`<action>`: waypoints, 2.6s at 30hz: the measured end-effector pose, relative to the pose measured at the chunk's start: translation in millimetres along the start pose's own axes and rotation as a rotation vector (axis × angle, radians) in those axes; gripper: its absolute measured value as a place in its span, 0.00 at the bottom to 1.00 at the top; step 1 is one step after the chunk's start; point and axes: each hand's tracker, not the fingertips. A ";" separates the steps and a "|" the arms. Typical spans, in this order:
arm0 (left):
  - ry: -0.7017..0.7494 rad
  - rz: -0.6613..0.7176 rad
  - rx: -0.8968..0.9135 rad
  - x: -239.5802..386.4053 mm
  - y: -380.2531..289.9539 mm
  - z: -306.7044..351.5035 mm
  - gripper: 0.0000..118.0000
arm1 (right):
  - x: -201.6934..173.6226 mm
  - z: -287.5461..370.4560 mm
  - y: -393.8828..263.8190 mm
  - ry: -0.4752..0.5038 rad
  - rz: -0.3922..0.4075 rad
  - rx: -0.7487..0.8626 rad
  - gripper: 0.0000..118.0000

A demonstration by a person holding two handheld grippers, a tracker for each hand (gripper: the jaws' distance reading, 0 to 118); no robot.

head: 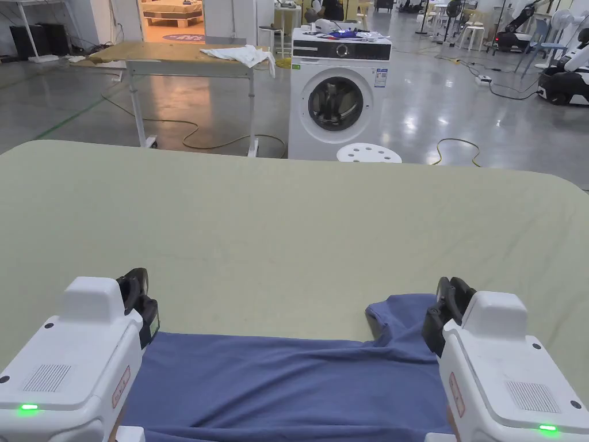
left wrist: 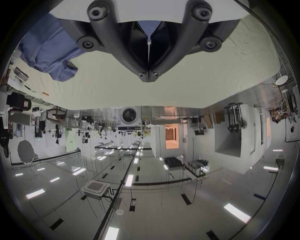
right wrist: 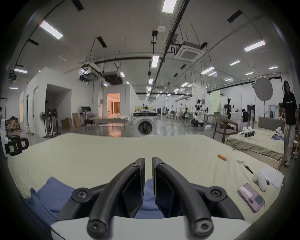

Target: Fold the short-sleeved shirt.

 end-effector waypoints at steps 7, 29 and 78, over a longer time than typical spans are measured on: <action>0.032 -0.017 -0.035 -21.7 3.8 -3.9 0.00 | -12.7 2.6 5.7 -0.013 0.053 0.067 0.01; -0.085 0.075 -0.995 -73.4 -94.0 -211.3 0.54 | 31.9 -18.6 -33.2 -0.048 0.086 -0.167 0.01; -0.189 0.096 -0.519 -105.4 -25.4 -65.4 0.00 | 151.7 -68.7 4.9 0.072 0.056 -0.705 0.00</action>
